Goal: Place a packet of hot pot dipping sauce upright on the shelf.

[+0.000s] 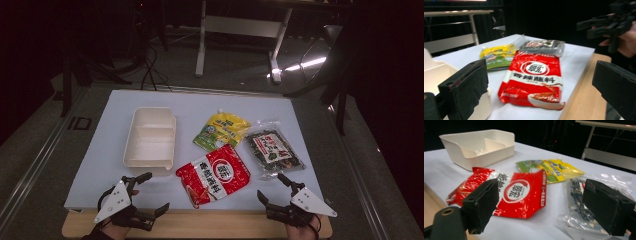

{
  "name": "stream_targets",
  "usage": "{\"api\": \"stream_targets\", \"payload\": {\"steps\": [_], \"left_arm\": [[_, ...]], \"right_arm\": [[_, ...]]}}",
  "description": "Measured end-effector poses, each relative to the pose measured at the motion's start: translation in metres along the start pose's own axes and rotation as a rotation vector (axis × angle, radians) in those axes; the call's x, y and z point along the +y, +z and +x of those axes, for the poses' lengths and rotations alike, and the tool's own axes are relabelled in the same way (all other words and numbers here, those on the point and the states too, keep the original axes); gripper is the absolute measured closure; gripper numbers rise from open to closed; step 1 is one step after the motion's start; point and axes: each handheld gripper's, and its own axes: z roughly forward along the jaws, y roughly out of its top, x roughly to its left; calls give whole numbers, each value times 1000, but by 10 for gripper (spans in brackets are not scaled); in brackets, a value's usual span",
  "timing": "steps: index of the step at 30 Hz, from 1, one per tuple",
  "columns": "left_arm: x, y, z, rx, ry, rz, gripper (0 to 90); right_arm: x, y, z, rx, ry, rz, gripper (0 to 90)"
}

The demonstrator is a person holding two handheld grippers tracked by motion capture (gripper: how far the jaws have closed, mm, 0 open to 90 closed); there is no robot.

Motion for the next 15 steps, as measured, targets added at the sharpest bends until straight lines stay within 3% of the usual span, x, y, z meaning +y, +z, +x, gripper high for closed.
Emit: {"api": "stream_targets", "payload": {"steps": [5,8,15], "left_arm": [[0,-1,0,14,9,-6,13],[1,1,0,14,7,-11,13],[-1,4,-2,-2,-10,-12,13]], "right_arm": [[5,-5,6,3,-18,-18,137],[14,-9,12,-23,-49,-31,134],[38,-13,18,7,-103,-34,131]]}}
